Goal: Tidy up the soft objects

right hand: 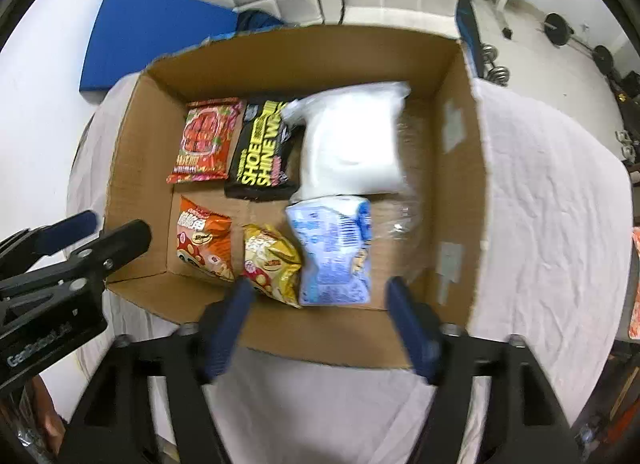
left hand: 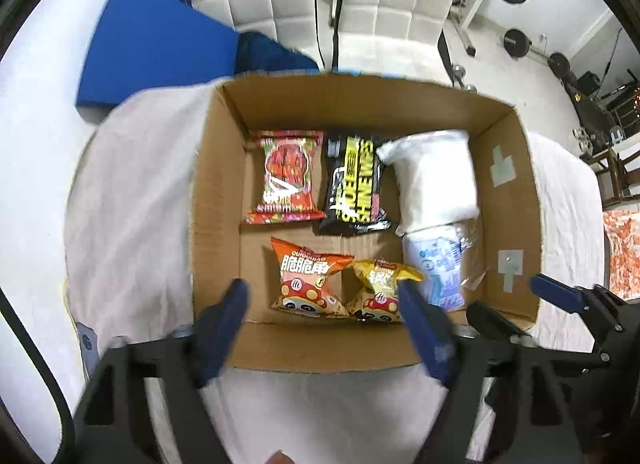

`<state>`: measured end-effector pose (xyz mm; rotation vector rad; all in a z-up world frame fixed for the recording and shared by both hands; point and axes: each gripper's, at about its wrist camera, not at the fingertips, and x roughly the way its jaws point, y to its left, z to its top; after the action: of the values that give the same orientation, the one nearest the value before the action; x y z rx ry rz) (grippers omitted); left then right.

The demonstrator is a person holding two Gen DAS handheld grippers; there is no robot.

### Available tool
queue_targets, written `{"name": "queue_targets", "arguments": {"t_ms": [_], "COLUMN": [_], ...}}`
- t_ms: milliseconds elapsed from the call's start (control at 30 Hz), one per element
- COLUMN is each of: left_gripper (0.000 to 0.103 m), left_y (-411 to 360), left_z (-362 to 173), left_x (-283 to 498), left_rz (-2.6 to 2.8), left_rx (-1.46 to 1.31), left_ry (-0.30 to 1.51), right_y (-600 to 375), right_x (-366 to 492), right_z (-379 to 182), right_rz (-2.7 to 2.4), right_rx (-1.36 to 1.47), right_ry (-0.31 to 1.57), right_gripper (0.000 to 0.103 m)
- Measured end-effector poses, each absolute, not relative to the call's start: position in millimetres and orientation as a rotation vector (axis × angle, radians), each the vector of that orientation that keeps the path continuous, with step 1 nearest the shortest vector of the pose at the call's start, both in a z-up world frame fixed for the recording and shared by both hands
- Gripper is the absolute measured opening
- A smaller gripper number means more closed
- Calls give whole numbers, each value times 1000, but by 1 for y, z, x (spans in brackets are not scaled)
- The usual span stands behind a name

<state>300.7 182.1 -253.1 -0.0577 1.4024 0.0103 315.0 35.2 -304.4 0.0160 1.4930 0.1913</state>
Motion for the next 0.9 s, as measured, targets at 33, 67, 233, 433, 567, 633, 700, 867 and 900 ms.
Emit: {"name": "queue_targets", "arguments": {"t_ms": [33, 67, 233, 433, 567, 633, 700, 867, 900], "left_gripper": [90, 93, 102, 103, 103, 103, 103, 102, 103], "left_y": [184, 185, 191, 186, 179, 176, 172, 156, 152], "left_z": [-248, -244, -232, -215, -203, -194, -182, -134, -123], "left_x": [302, 302, 295, 281, 272, 267, 259, 225, 216], "left_rz": [18, 25, 59, 73, 73, 71, 68, 49, 46], "left_rx": [-55, -49, -51, -44, -32, -27, -20, -15, -15], "left_ry": [1385, 1372, 1324, 1274, 1243, 1229, 1209, 1120, 1099], "right_y": [30, 24, 10, -5, -11, -14, -18, -30, -33], "right_x": [312, 307, 295, 283, 276, 272, 266, 236, 227], "right_z": [-297, -285, -260, -238, -227, -221, -213, -170, -158], "right_rz": [184, 176, 120, 78, 70, 69, 70, 64, 66], "right_rx": [23, 25, -16, -14, -4, 0, 11, 23, 28], "right_ry": [1482, 1471, 1411, 1370, 1346, 1337, 1330, 1271, 1250], "right_gripper": [93, 95, 103, 103, 103, 103, 103, 103, 103]}}
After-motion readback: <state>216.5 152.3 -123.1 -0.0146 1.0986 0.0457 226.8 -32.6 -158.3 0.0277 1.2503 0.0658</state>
